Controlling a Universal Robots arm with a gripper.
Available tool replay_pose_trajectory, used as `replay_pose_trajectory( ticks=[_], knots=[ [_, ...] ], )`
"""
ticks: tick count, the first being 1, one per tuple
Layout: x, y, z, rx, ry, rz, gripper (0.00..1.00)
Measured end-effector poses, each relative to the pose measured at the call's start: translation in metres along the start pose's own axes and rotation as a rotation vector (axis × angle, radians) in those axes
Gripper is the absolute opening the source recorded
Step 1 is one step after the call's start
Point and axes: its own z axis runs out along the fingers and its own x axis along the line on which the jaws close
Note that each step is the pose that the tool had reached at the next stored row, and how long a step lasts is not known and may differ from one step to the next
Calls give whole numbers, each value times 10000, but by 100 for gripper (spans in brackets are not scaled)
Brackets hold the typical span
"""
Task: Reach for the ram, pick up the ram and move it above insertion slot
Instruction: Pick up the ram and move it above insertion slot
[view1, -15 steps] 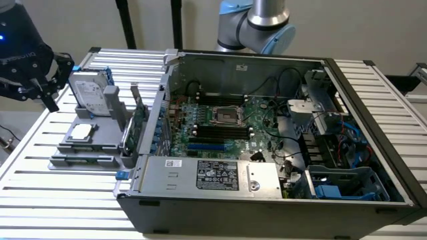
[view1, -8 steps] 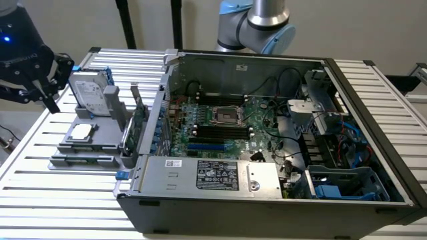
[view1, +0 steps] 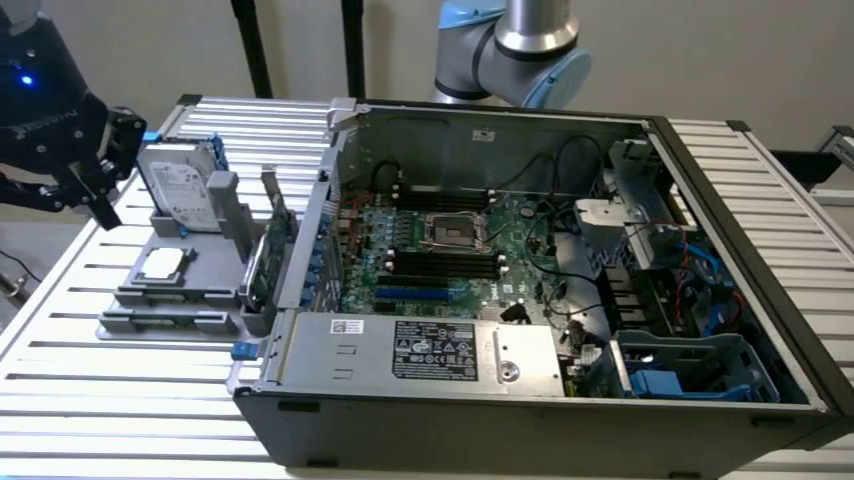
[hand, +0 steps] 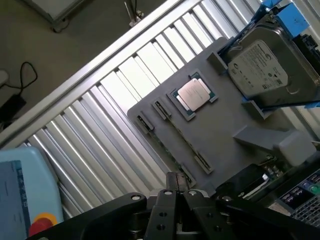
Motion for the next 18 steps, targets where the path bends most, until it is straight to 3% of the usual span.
replay_pose_trajectory(
  ticks=[18],
  knots=[
    [0,-2,61,5,131,-3277,11]
  ],
)
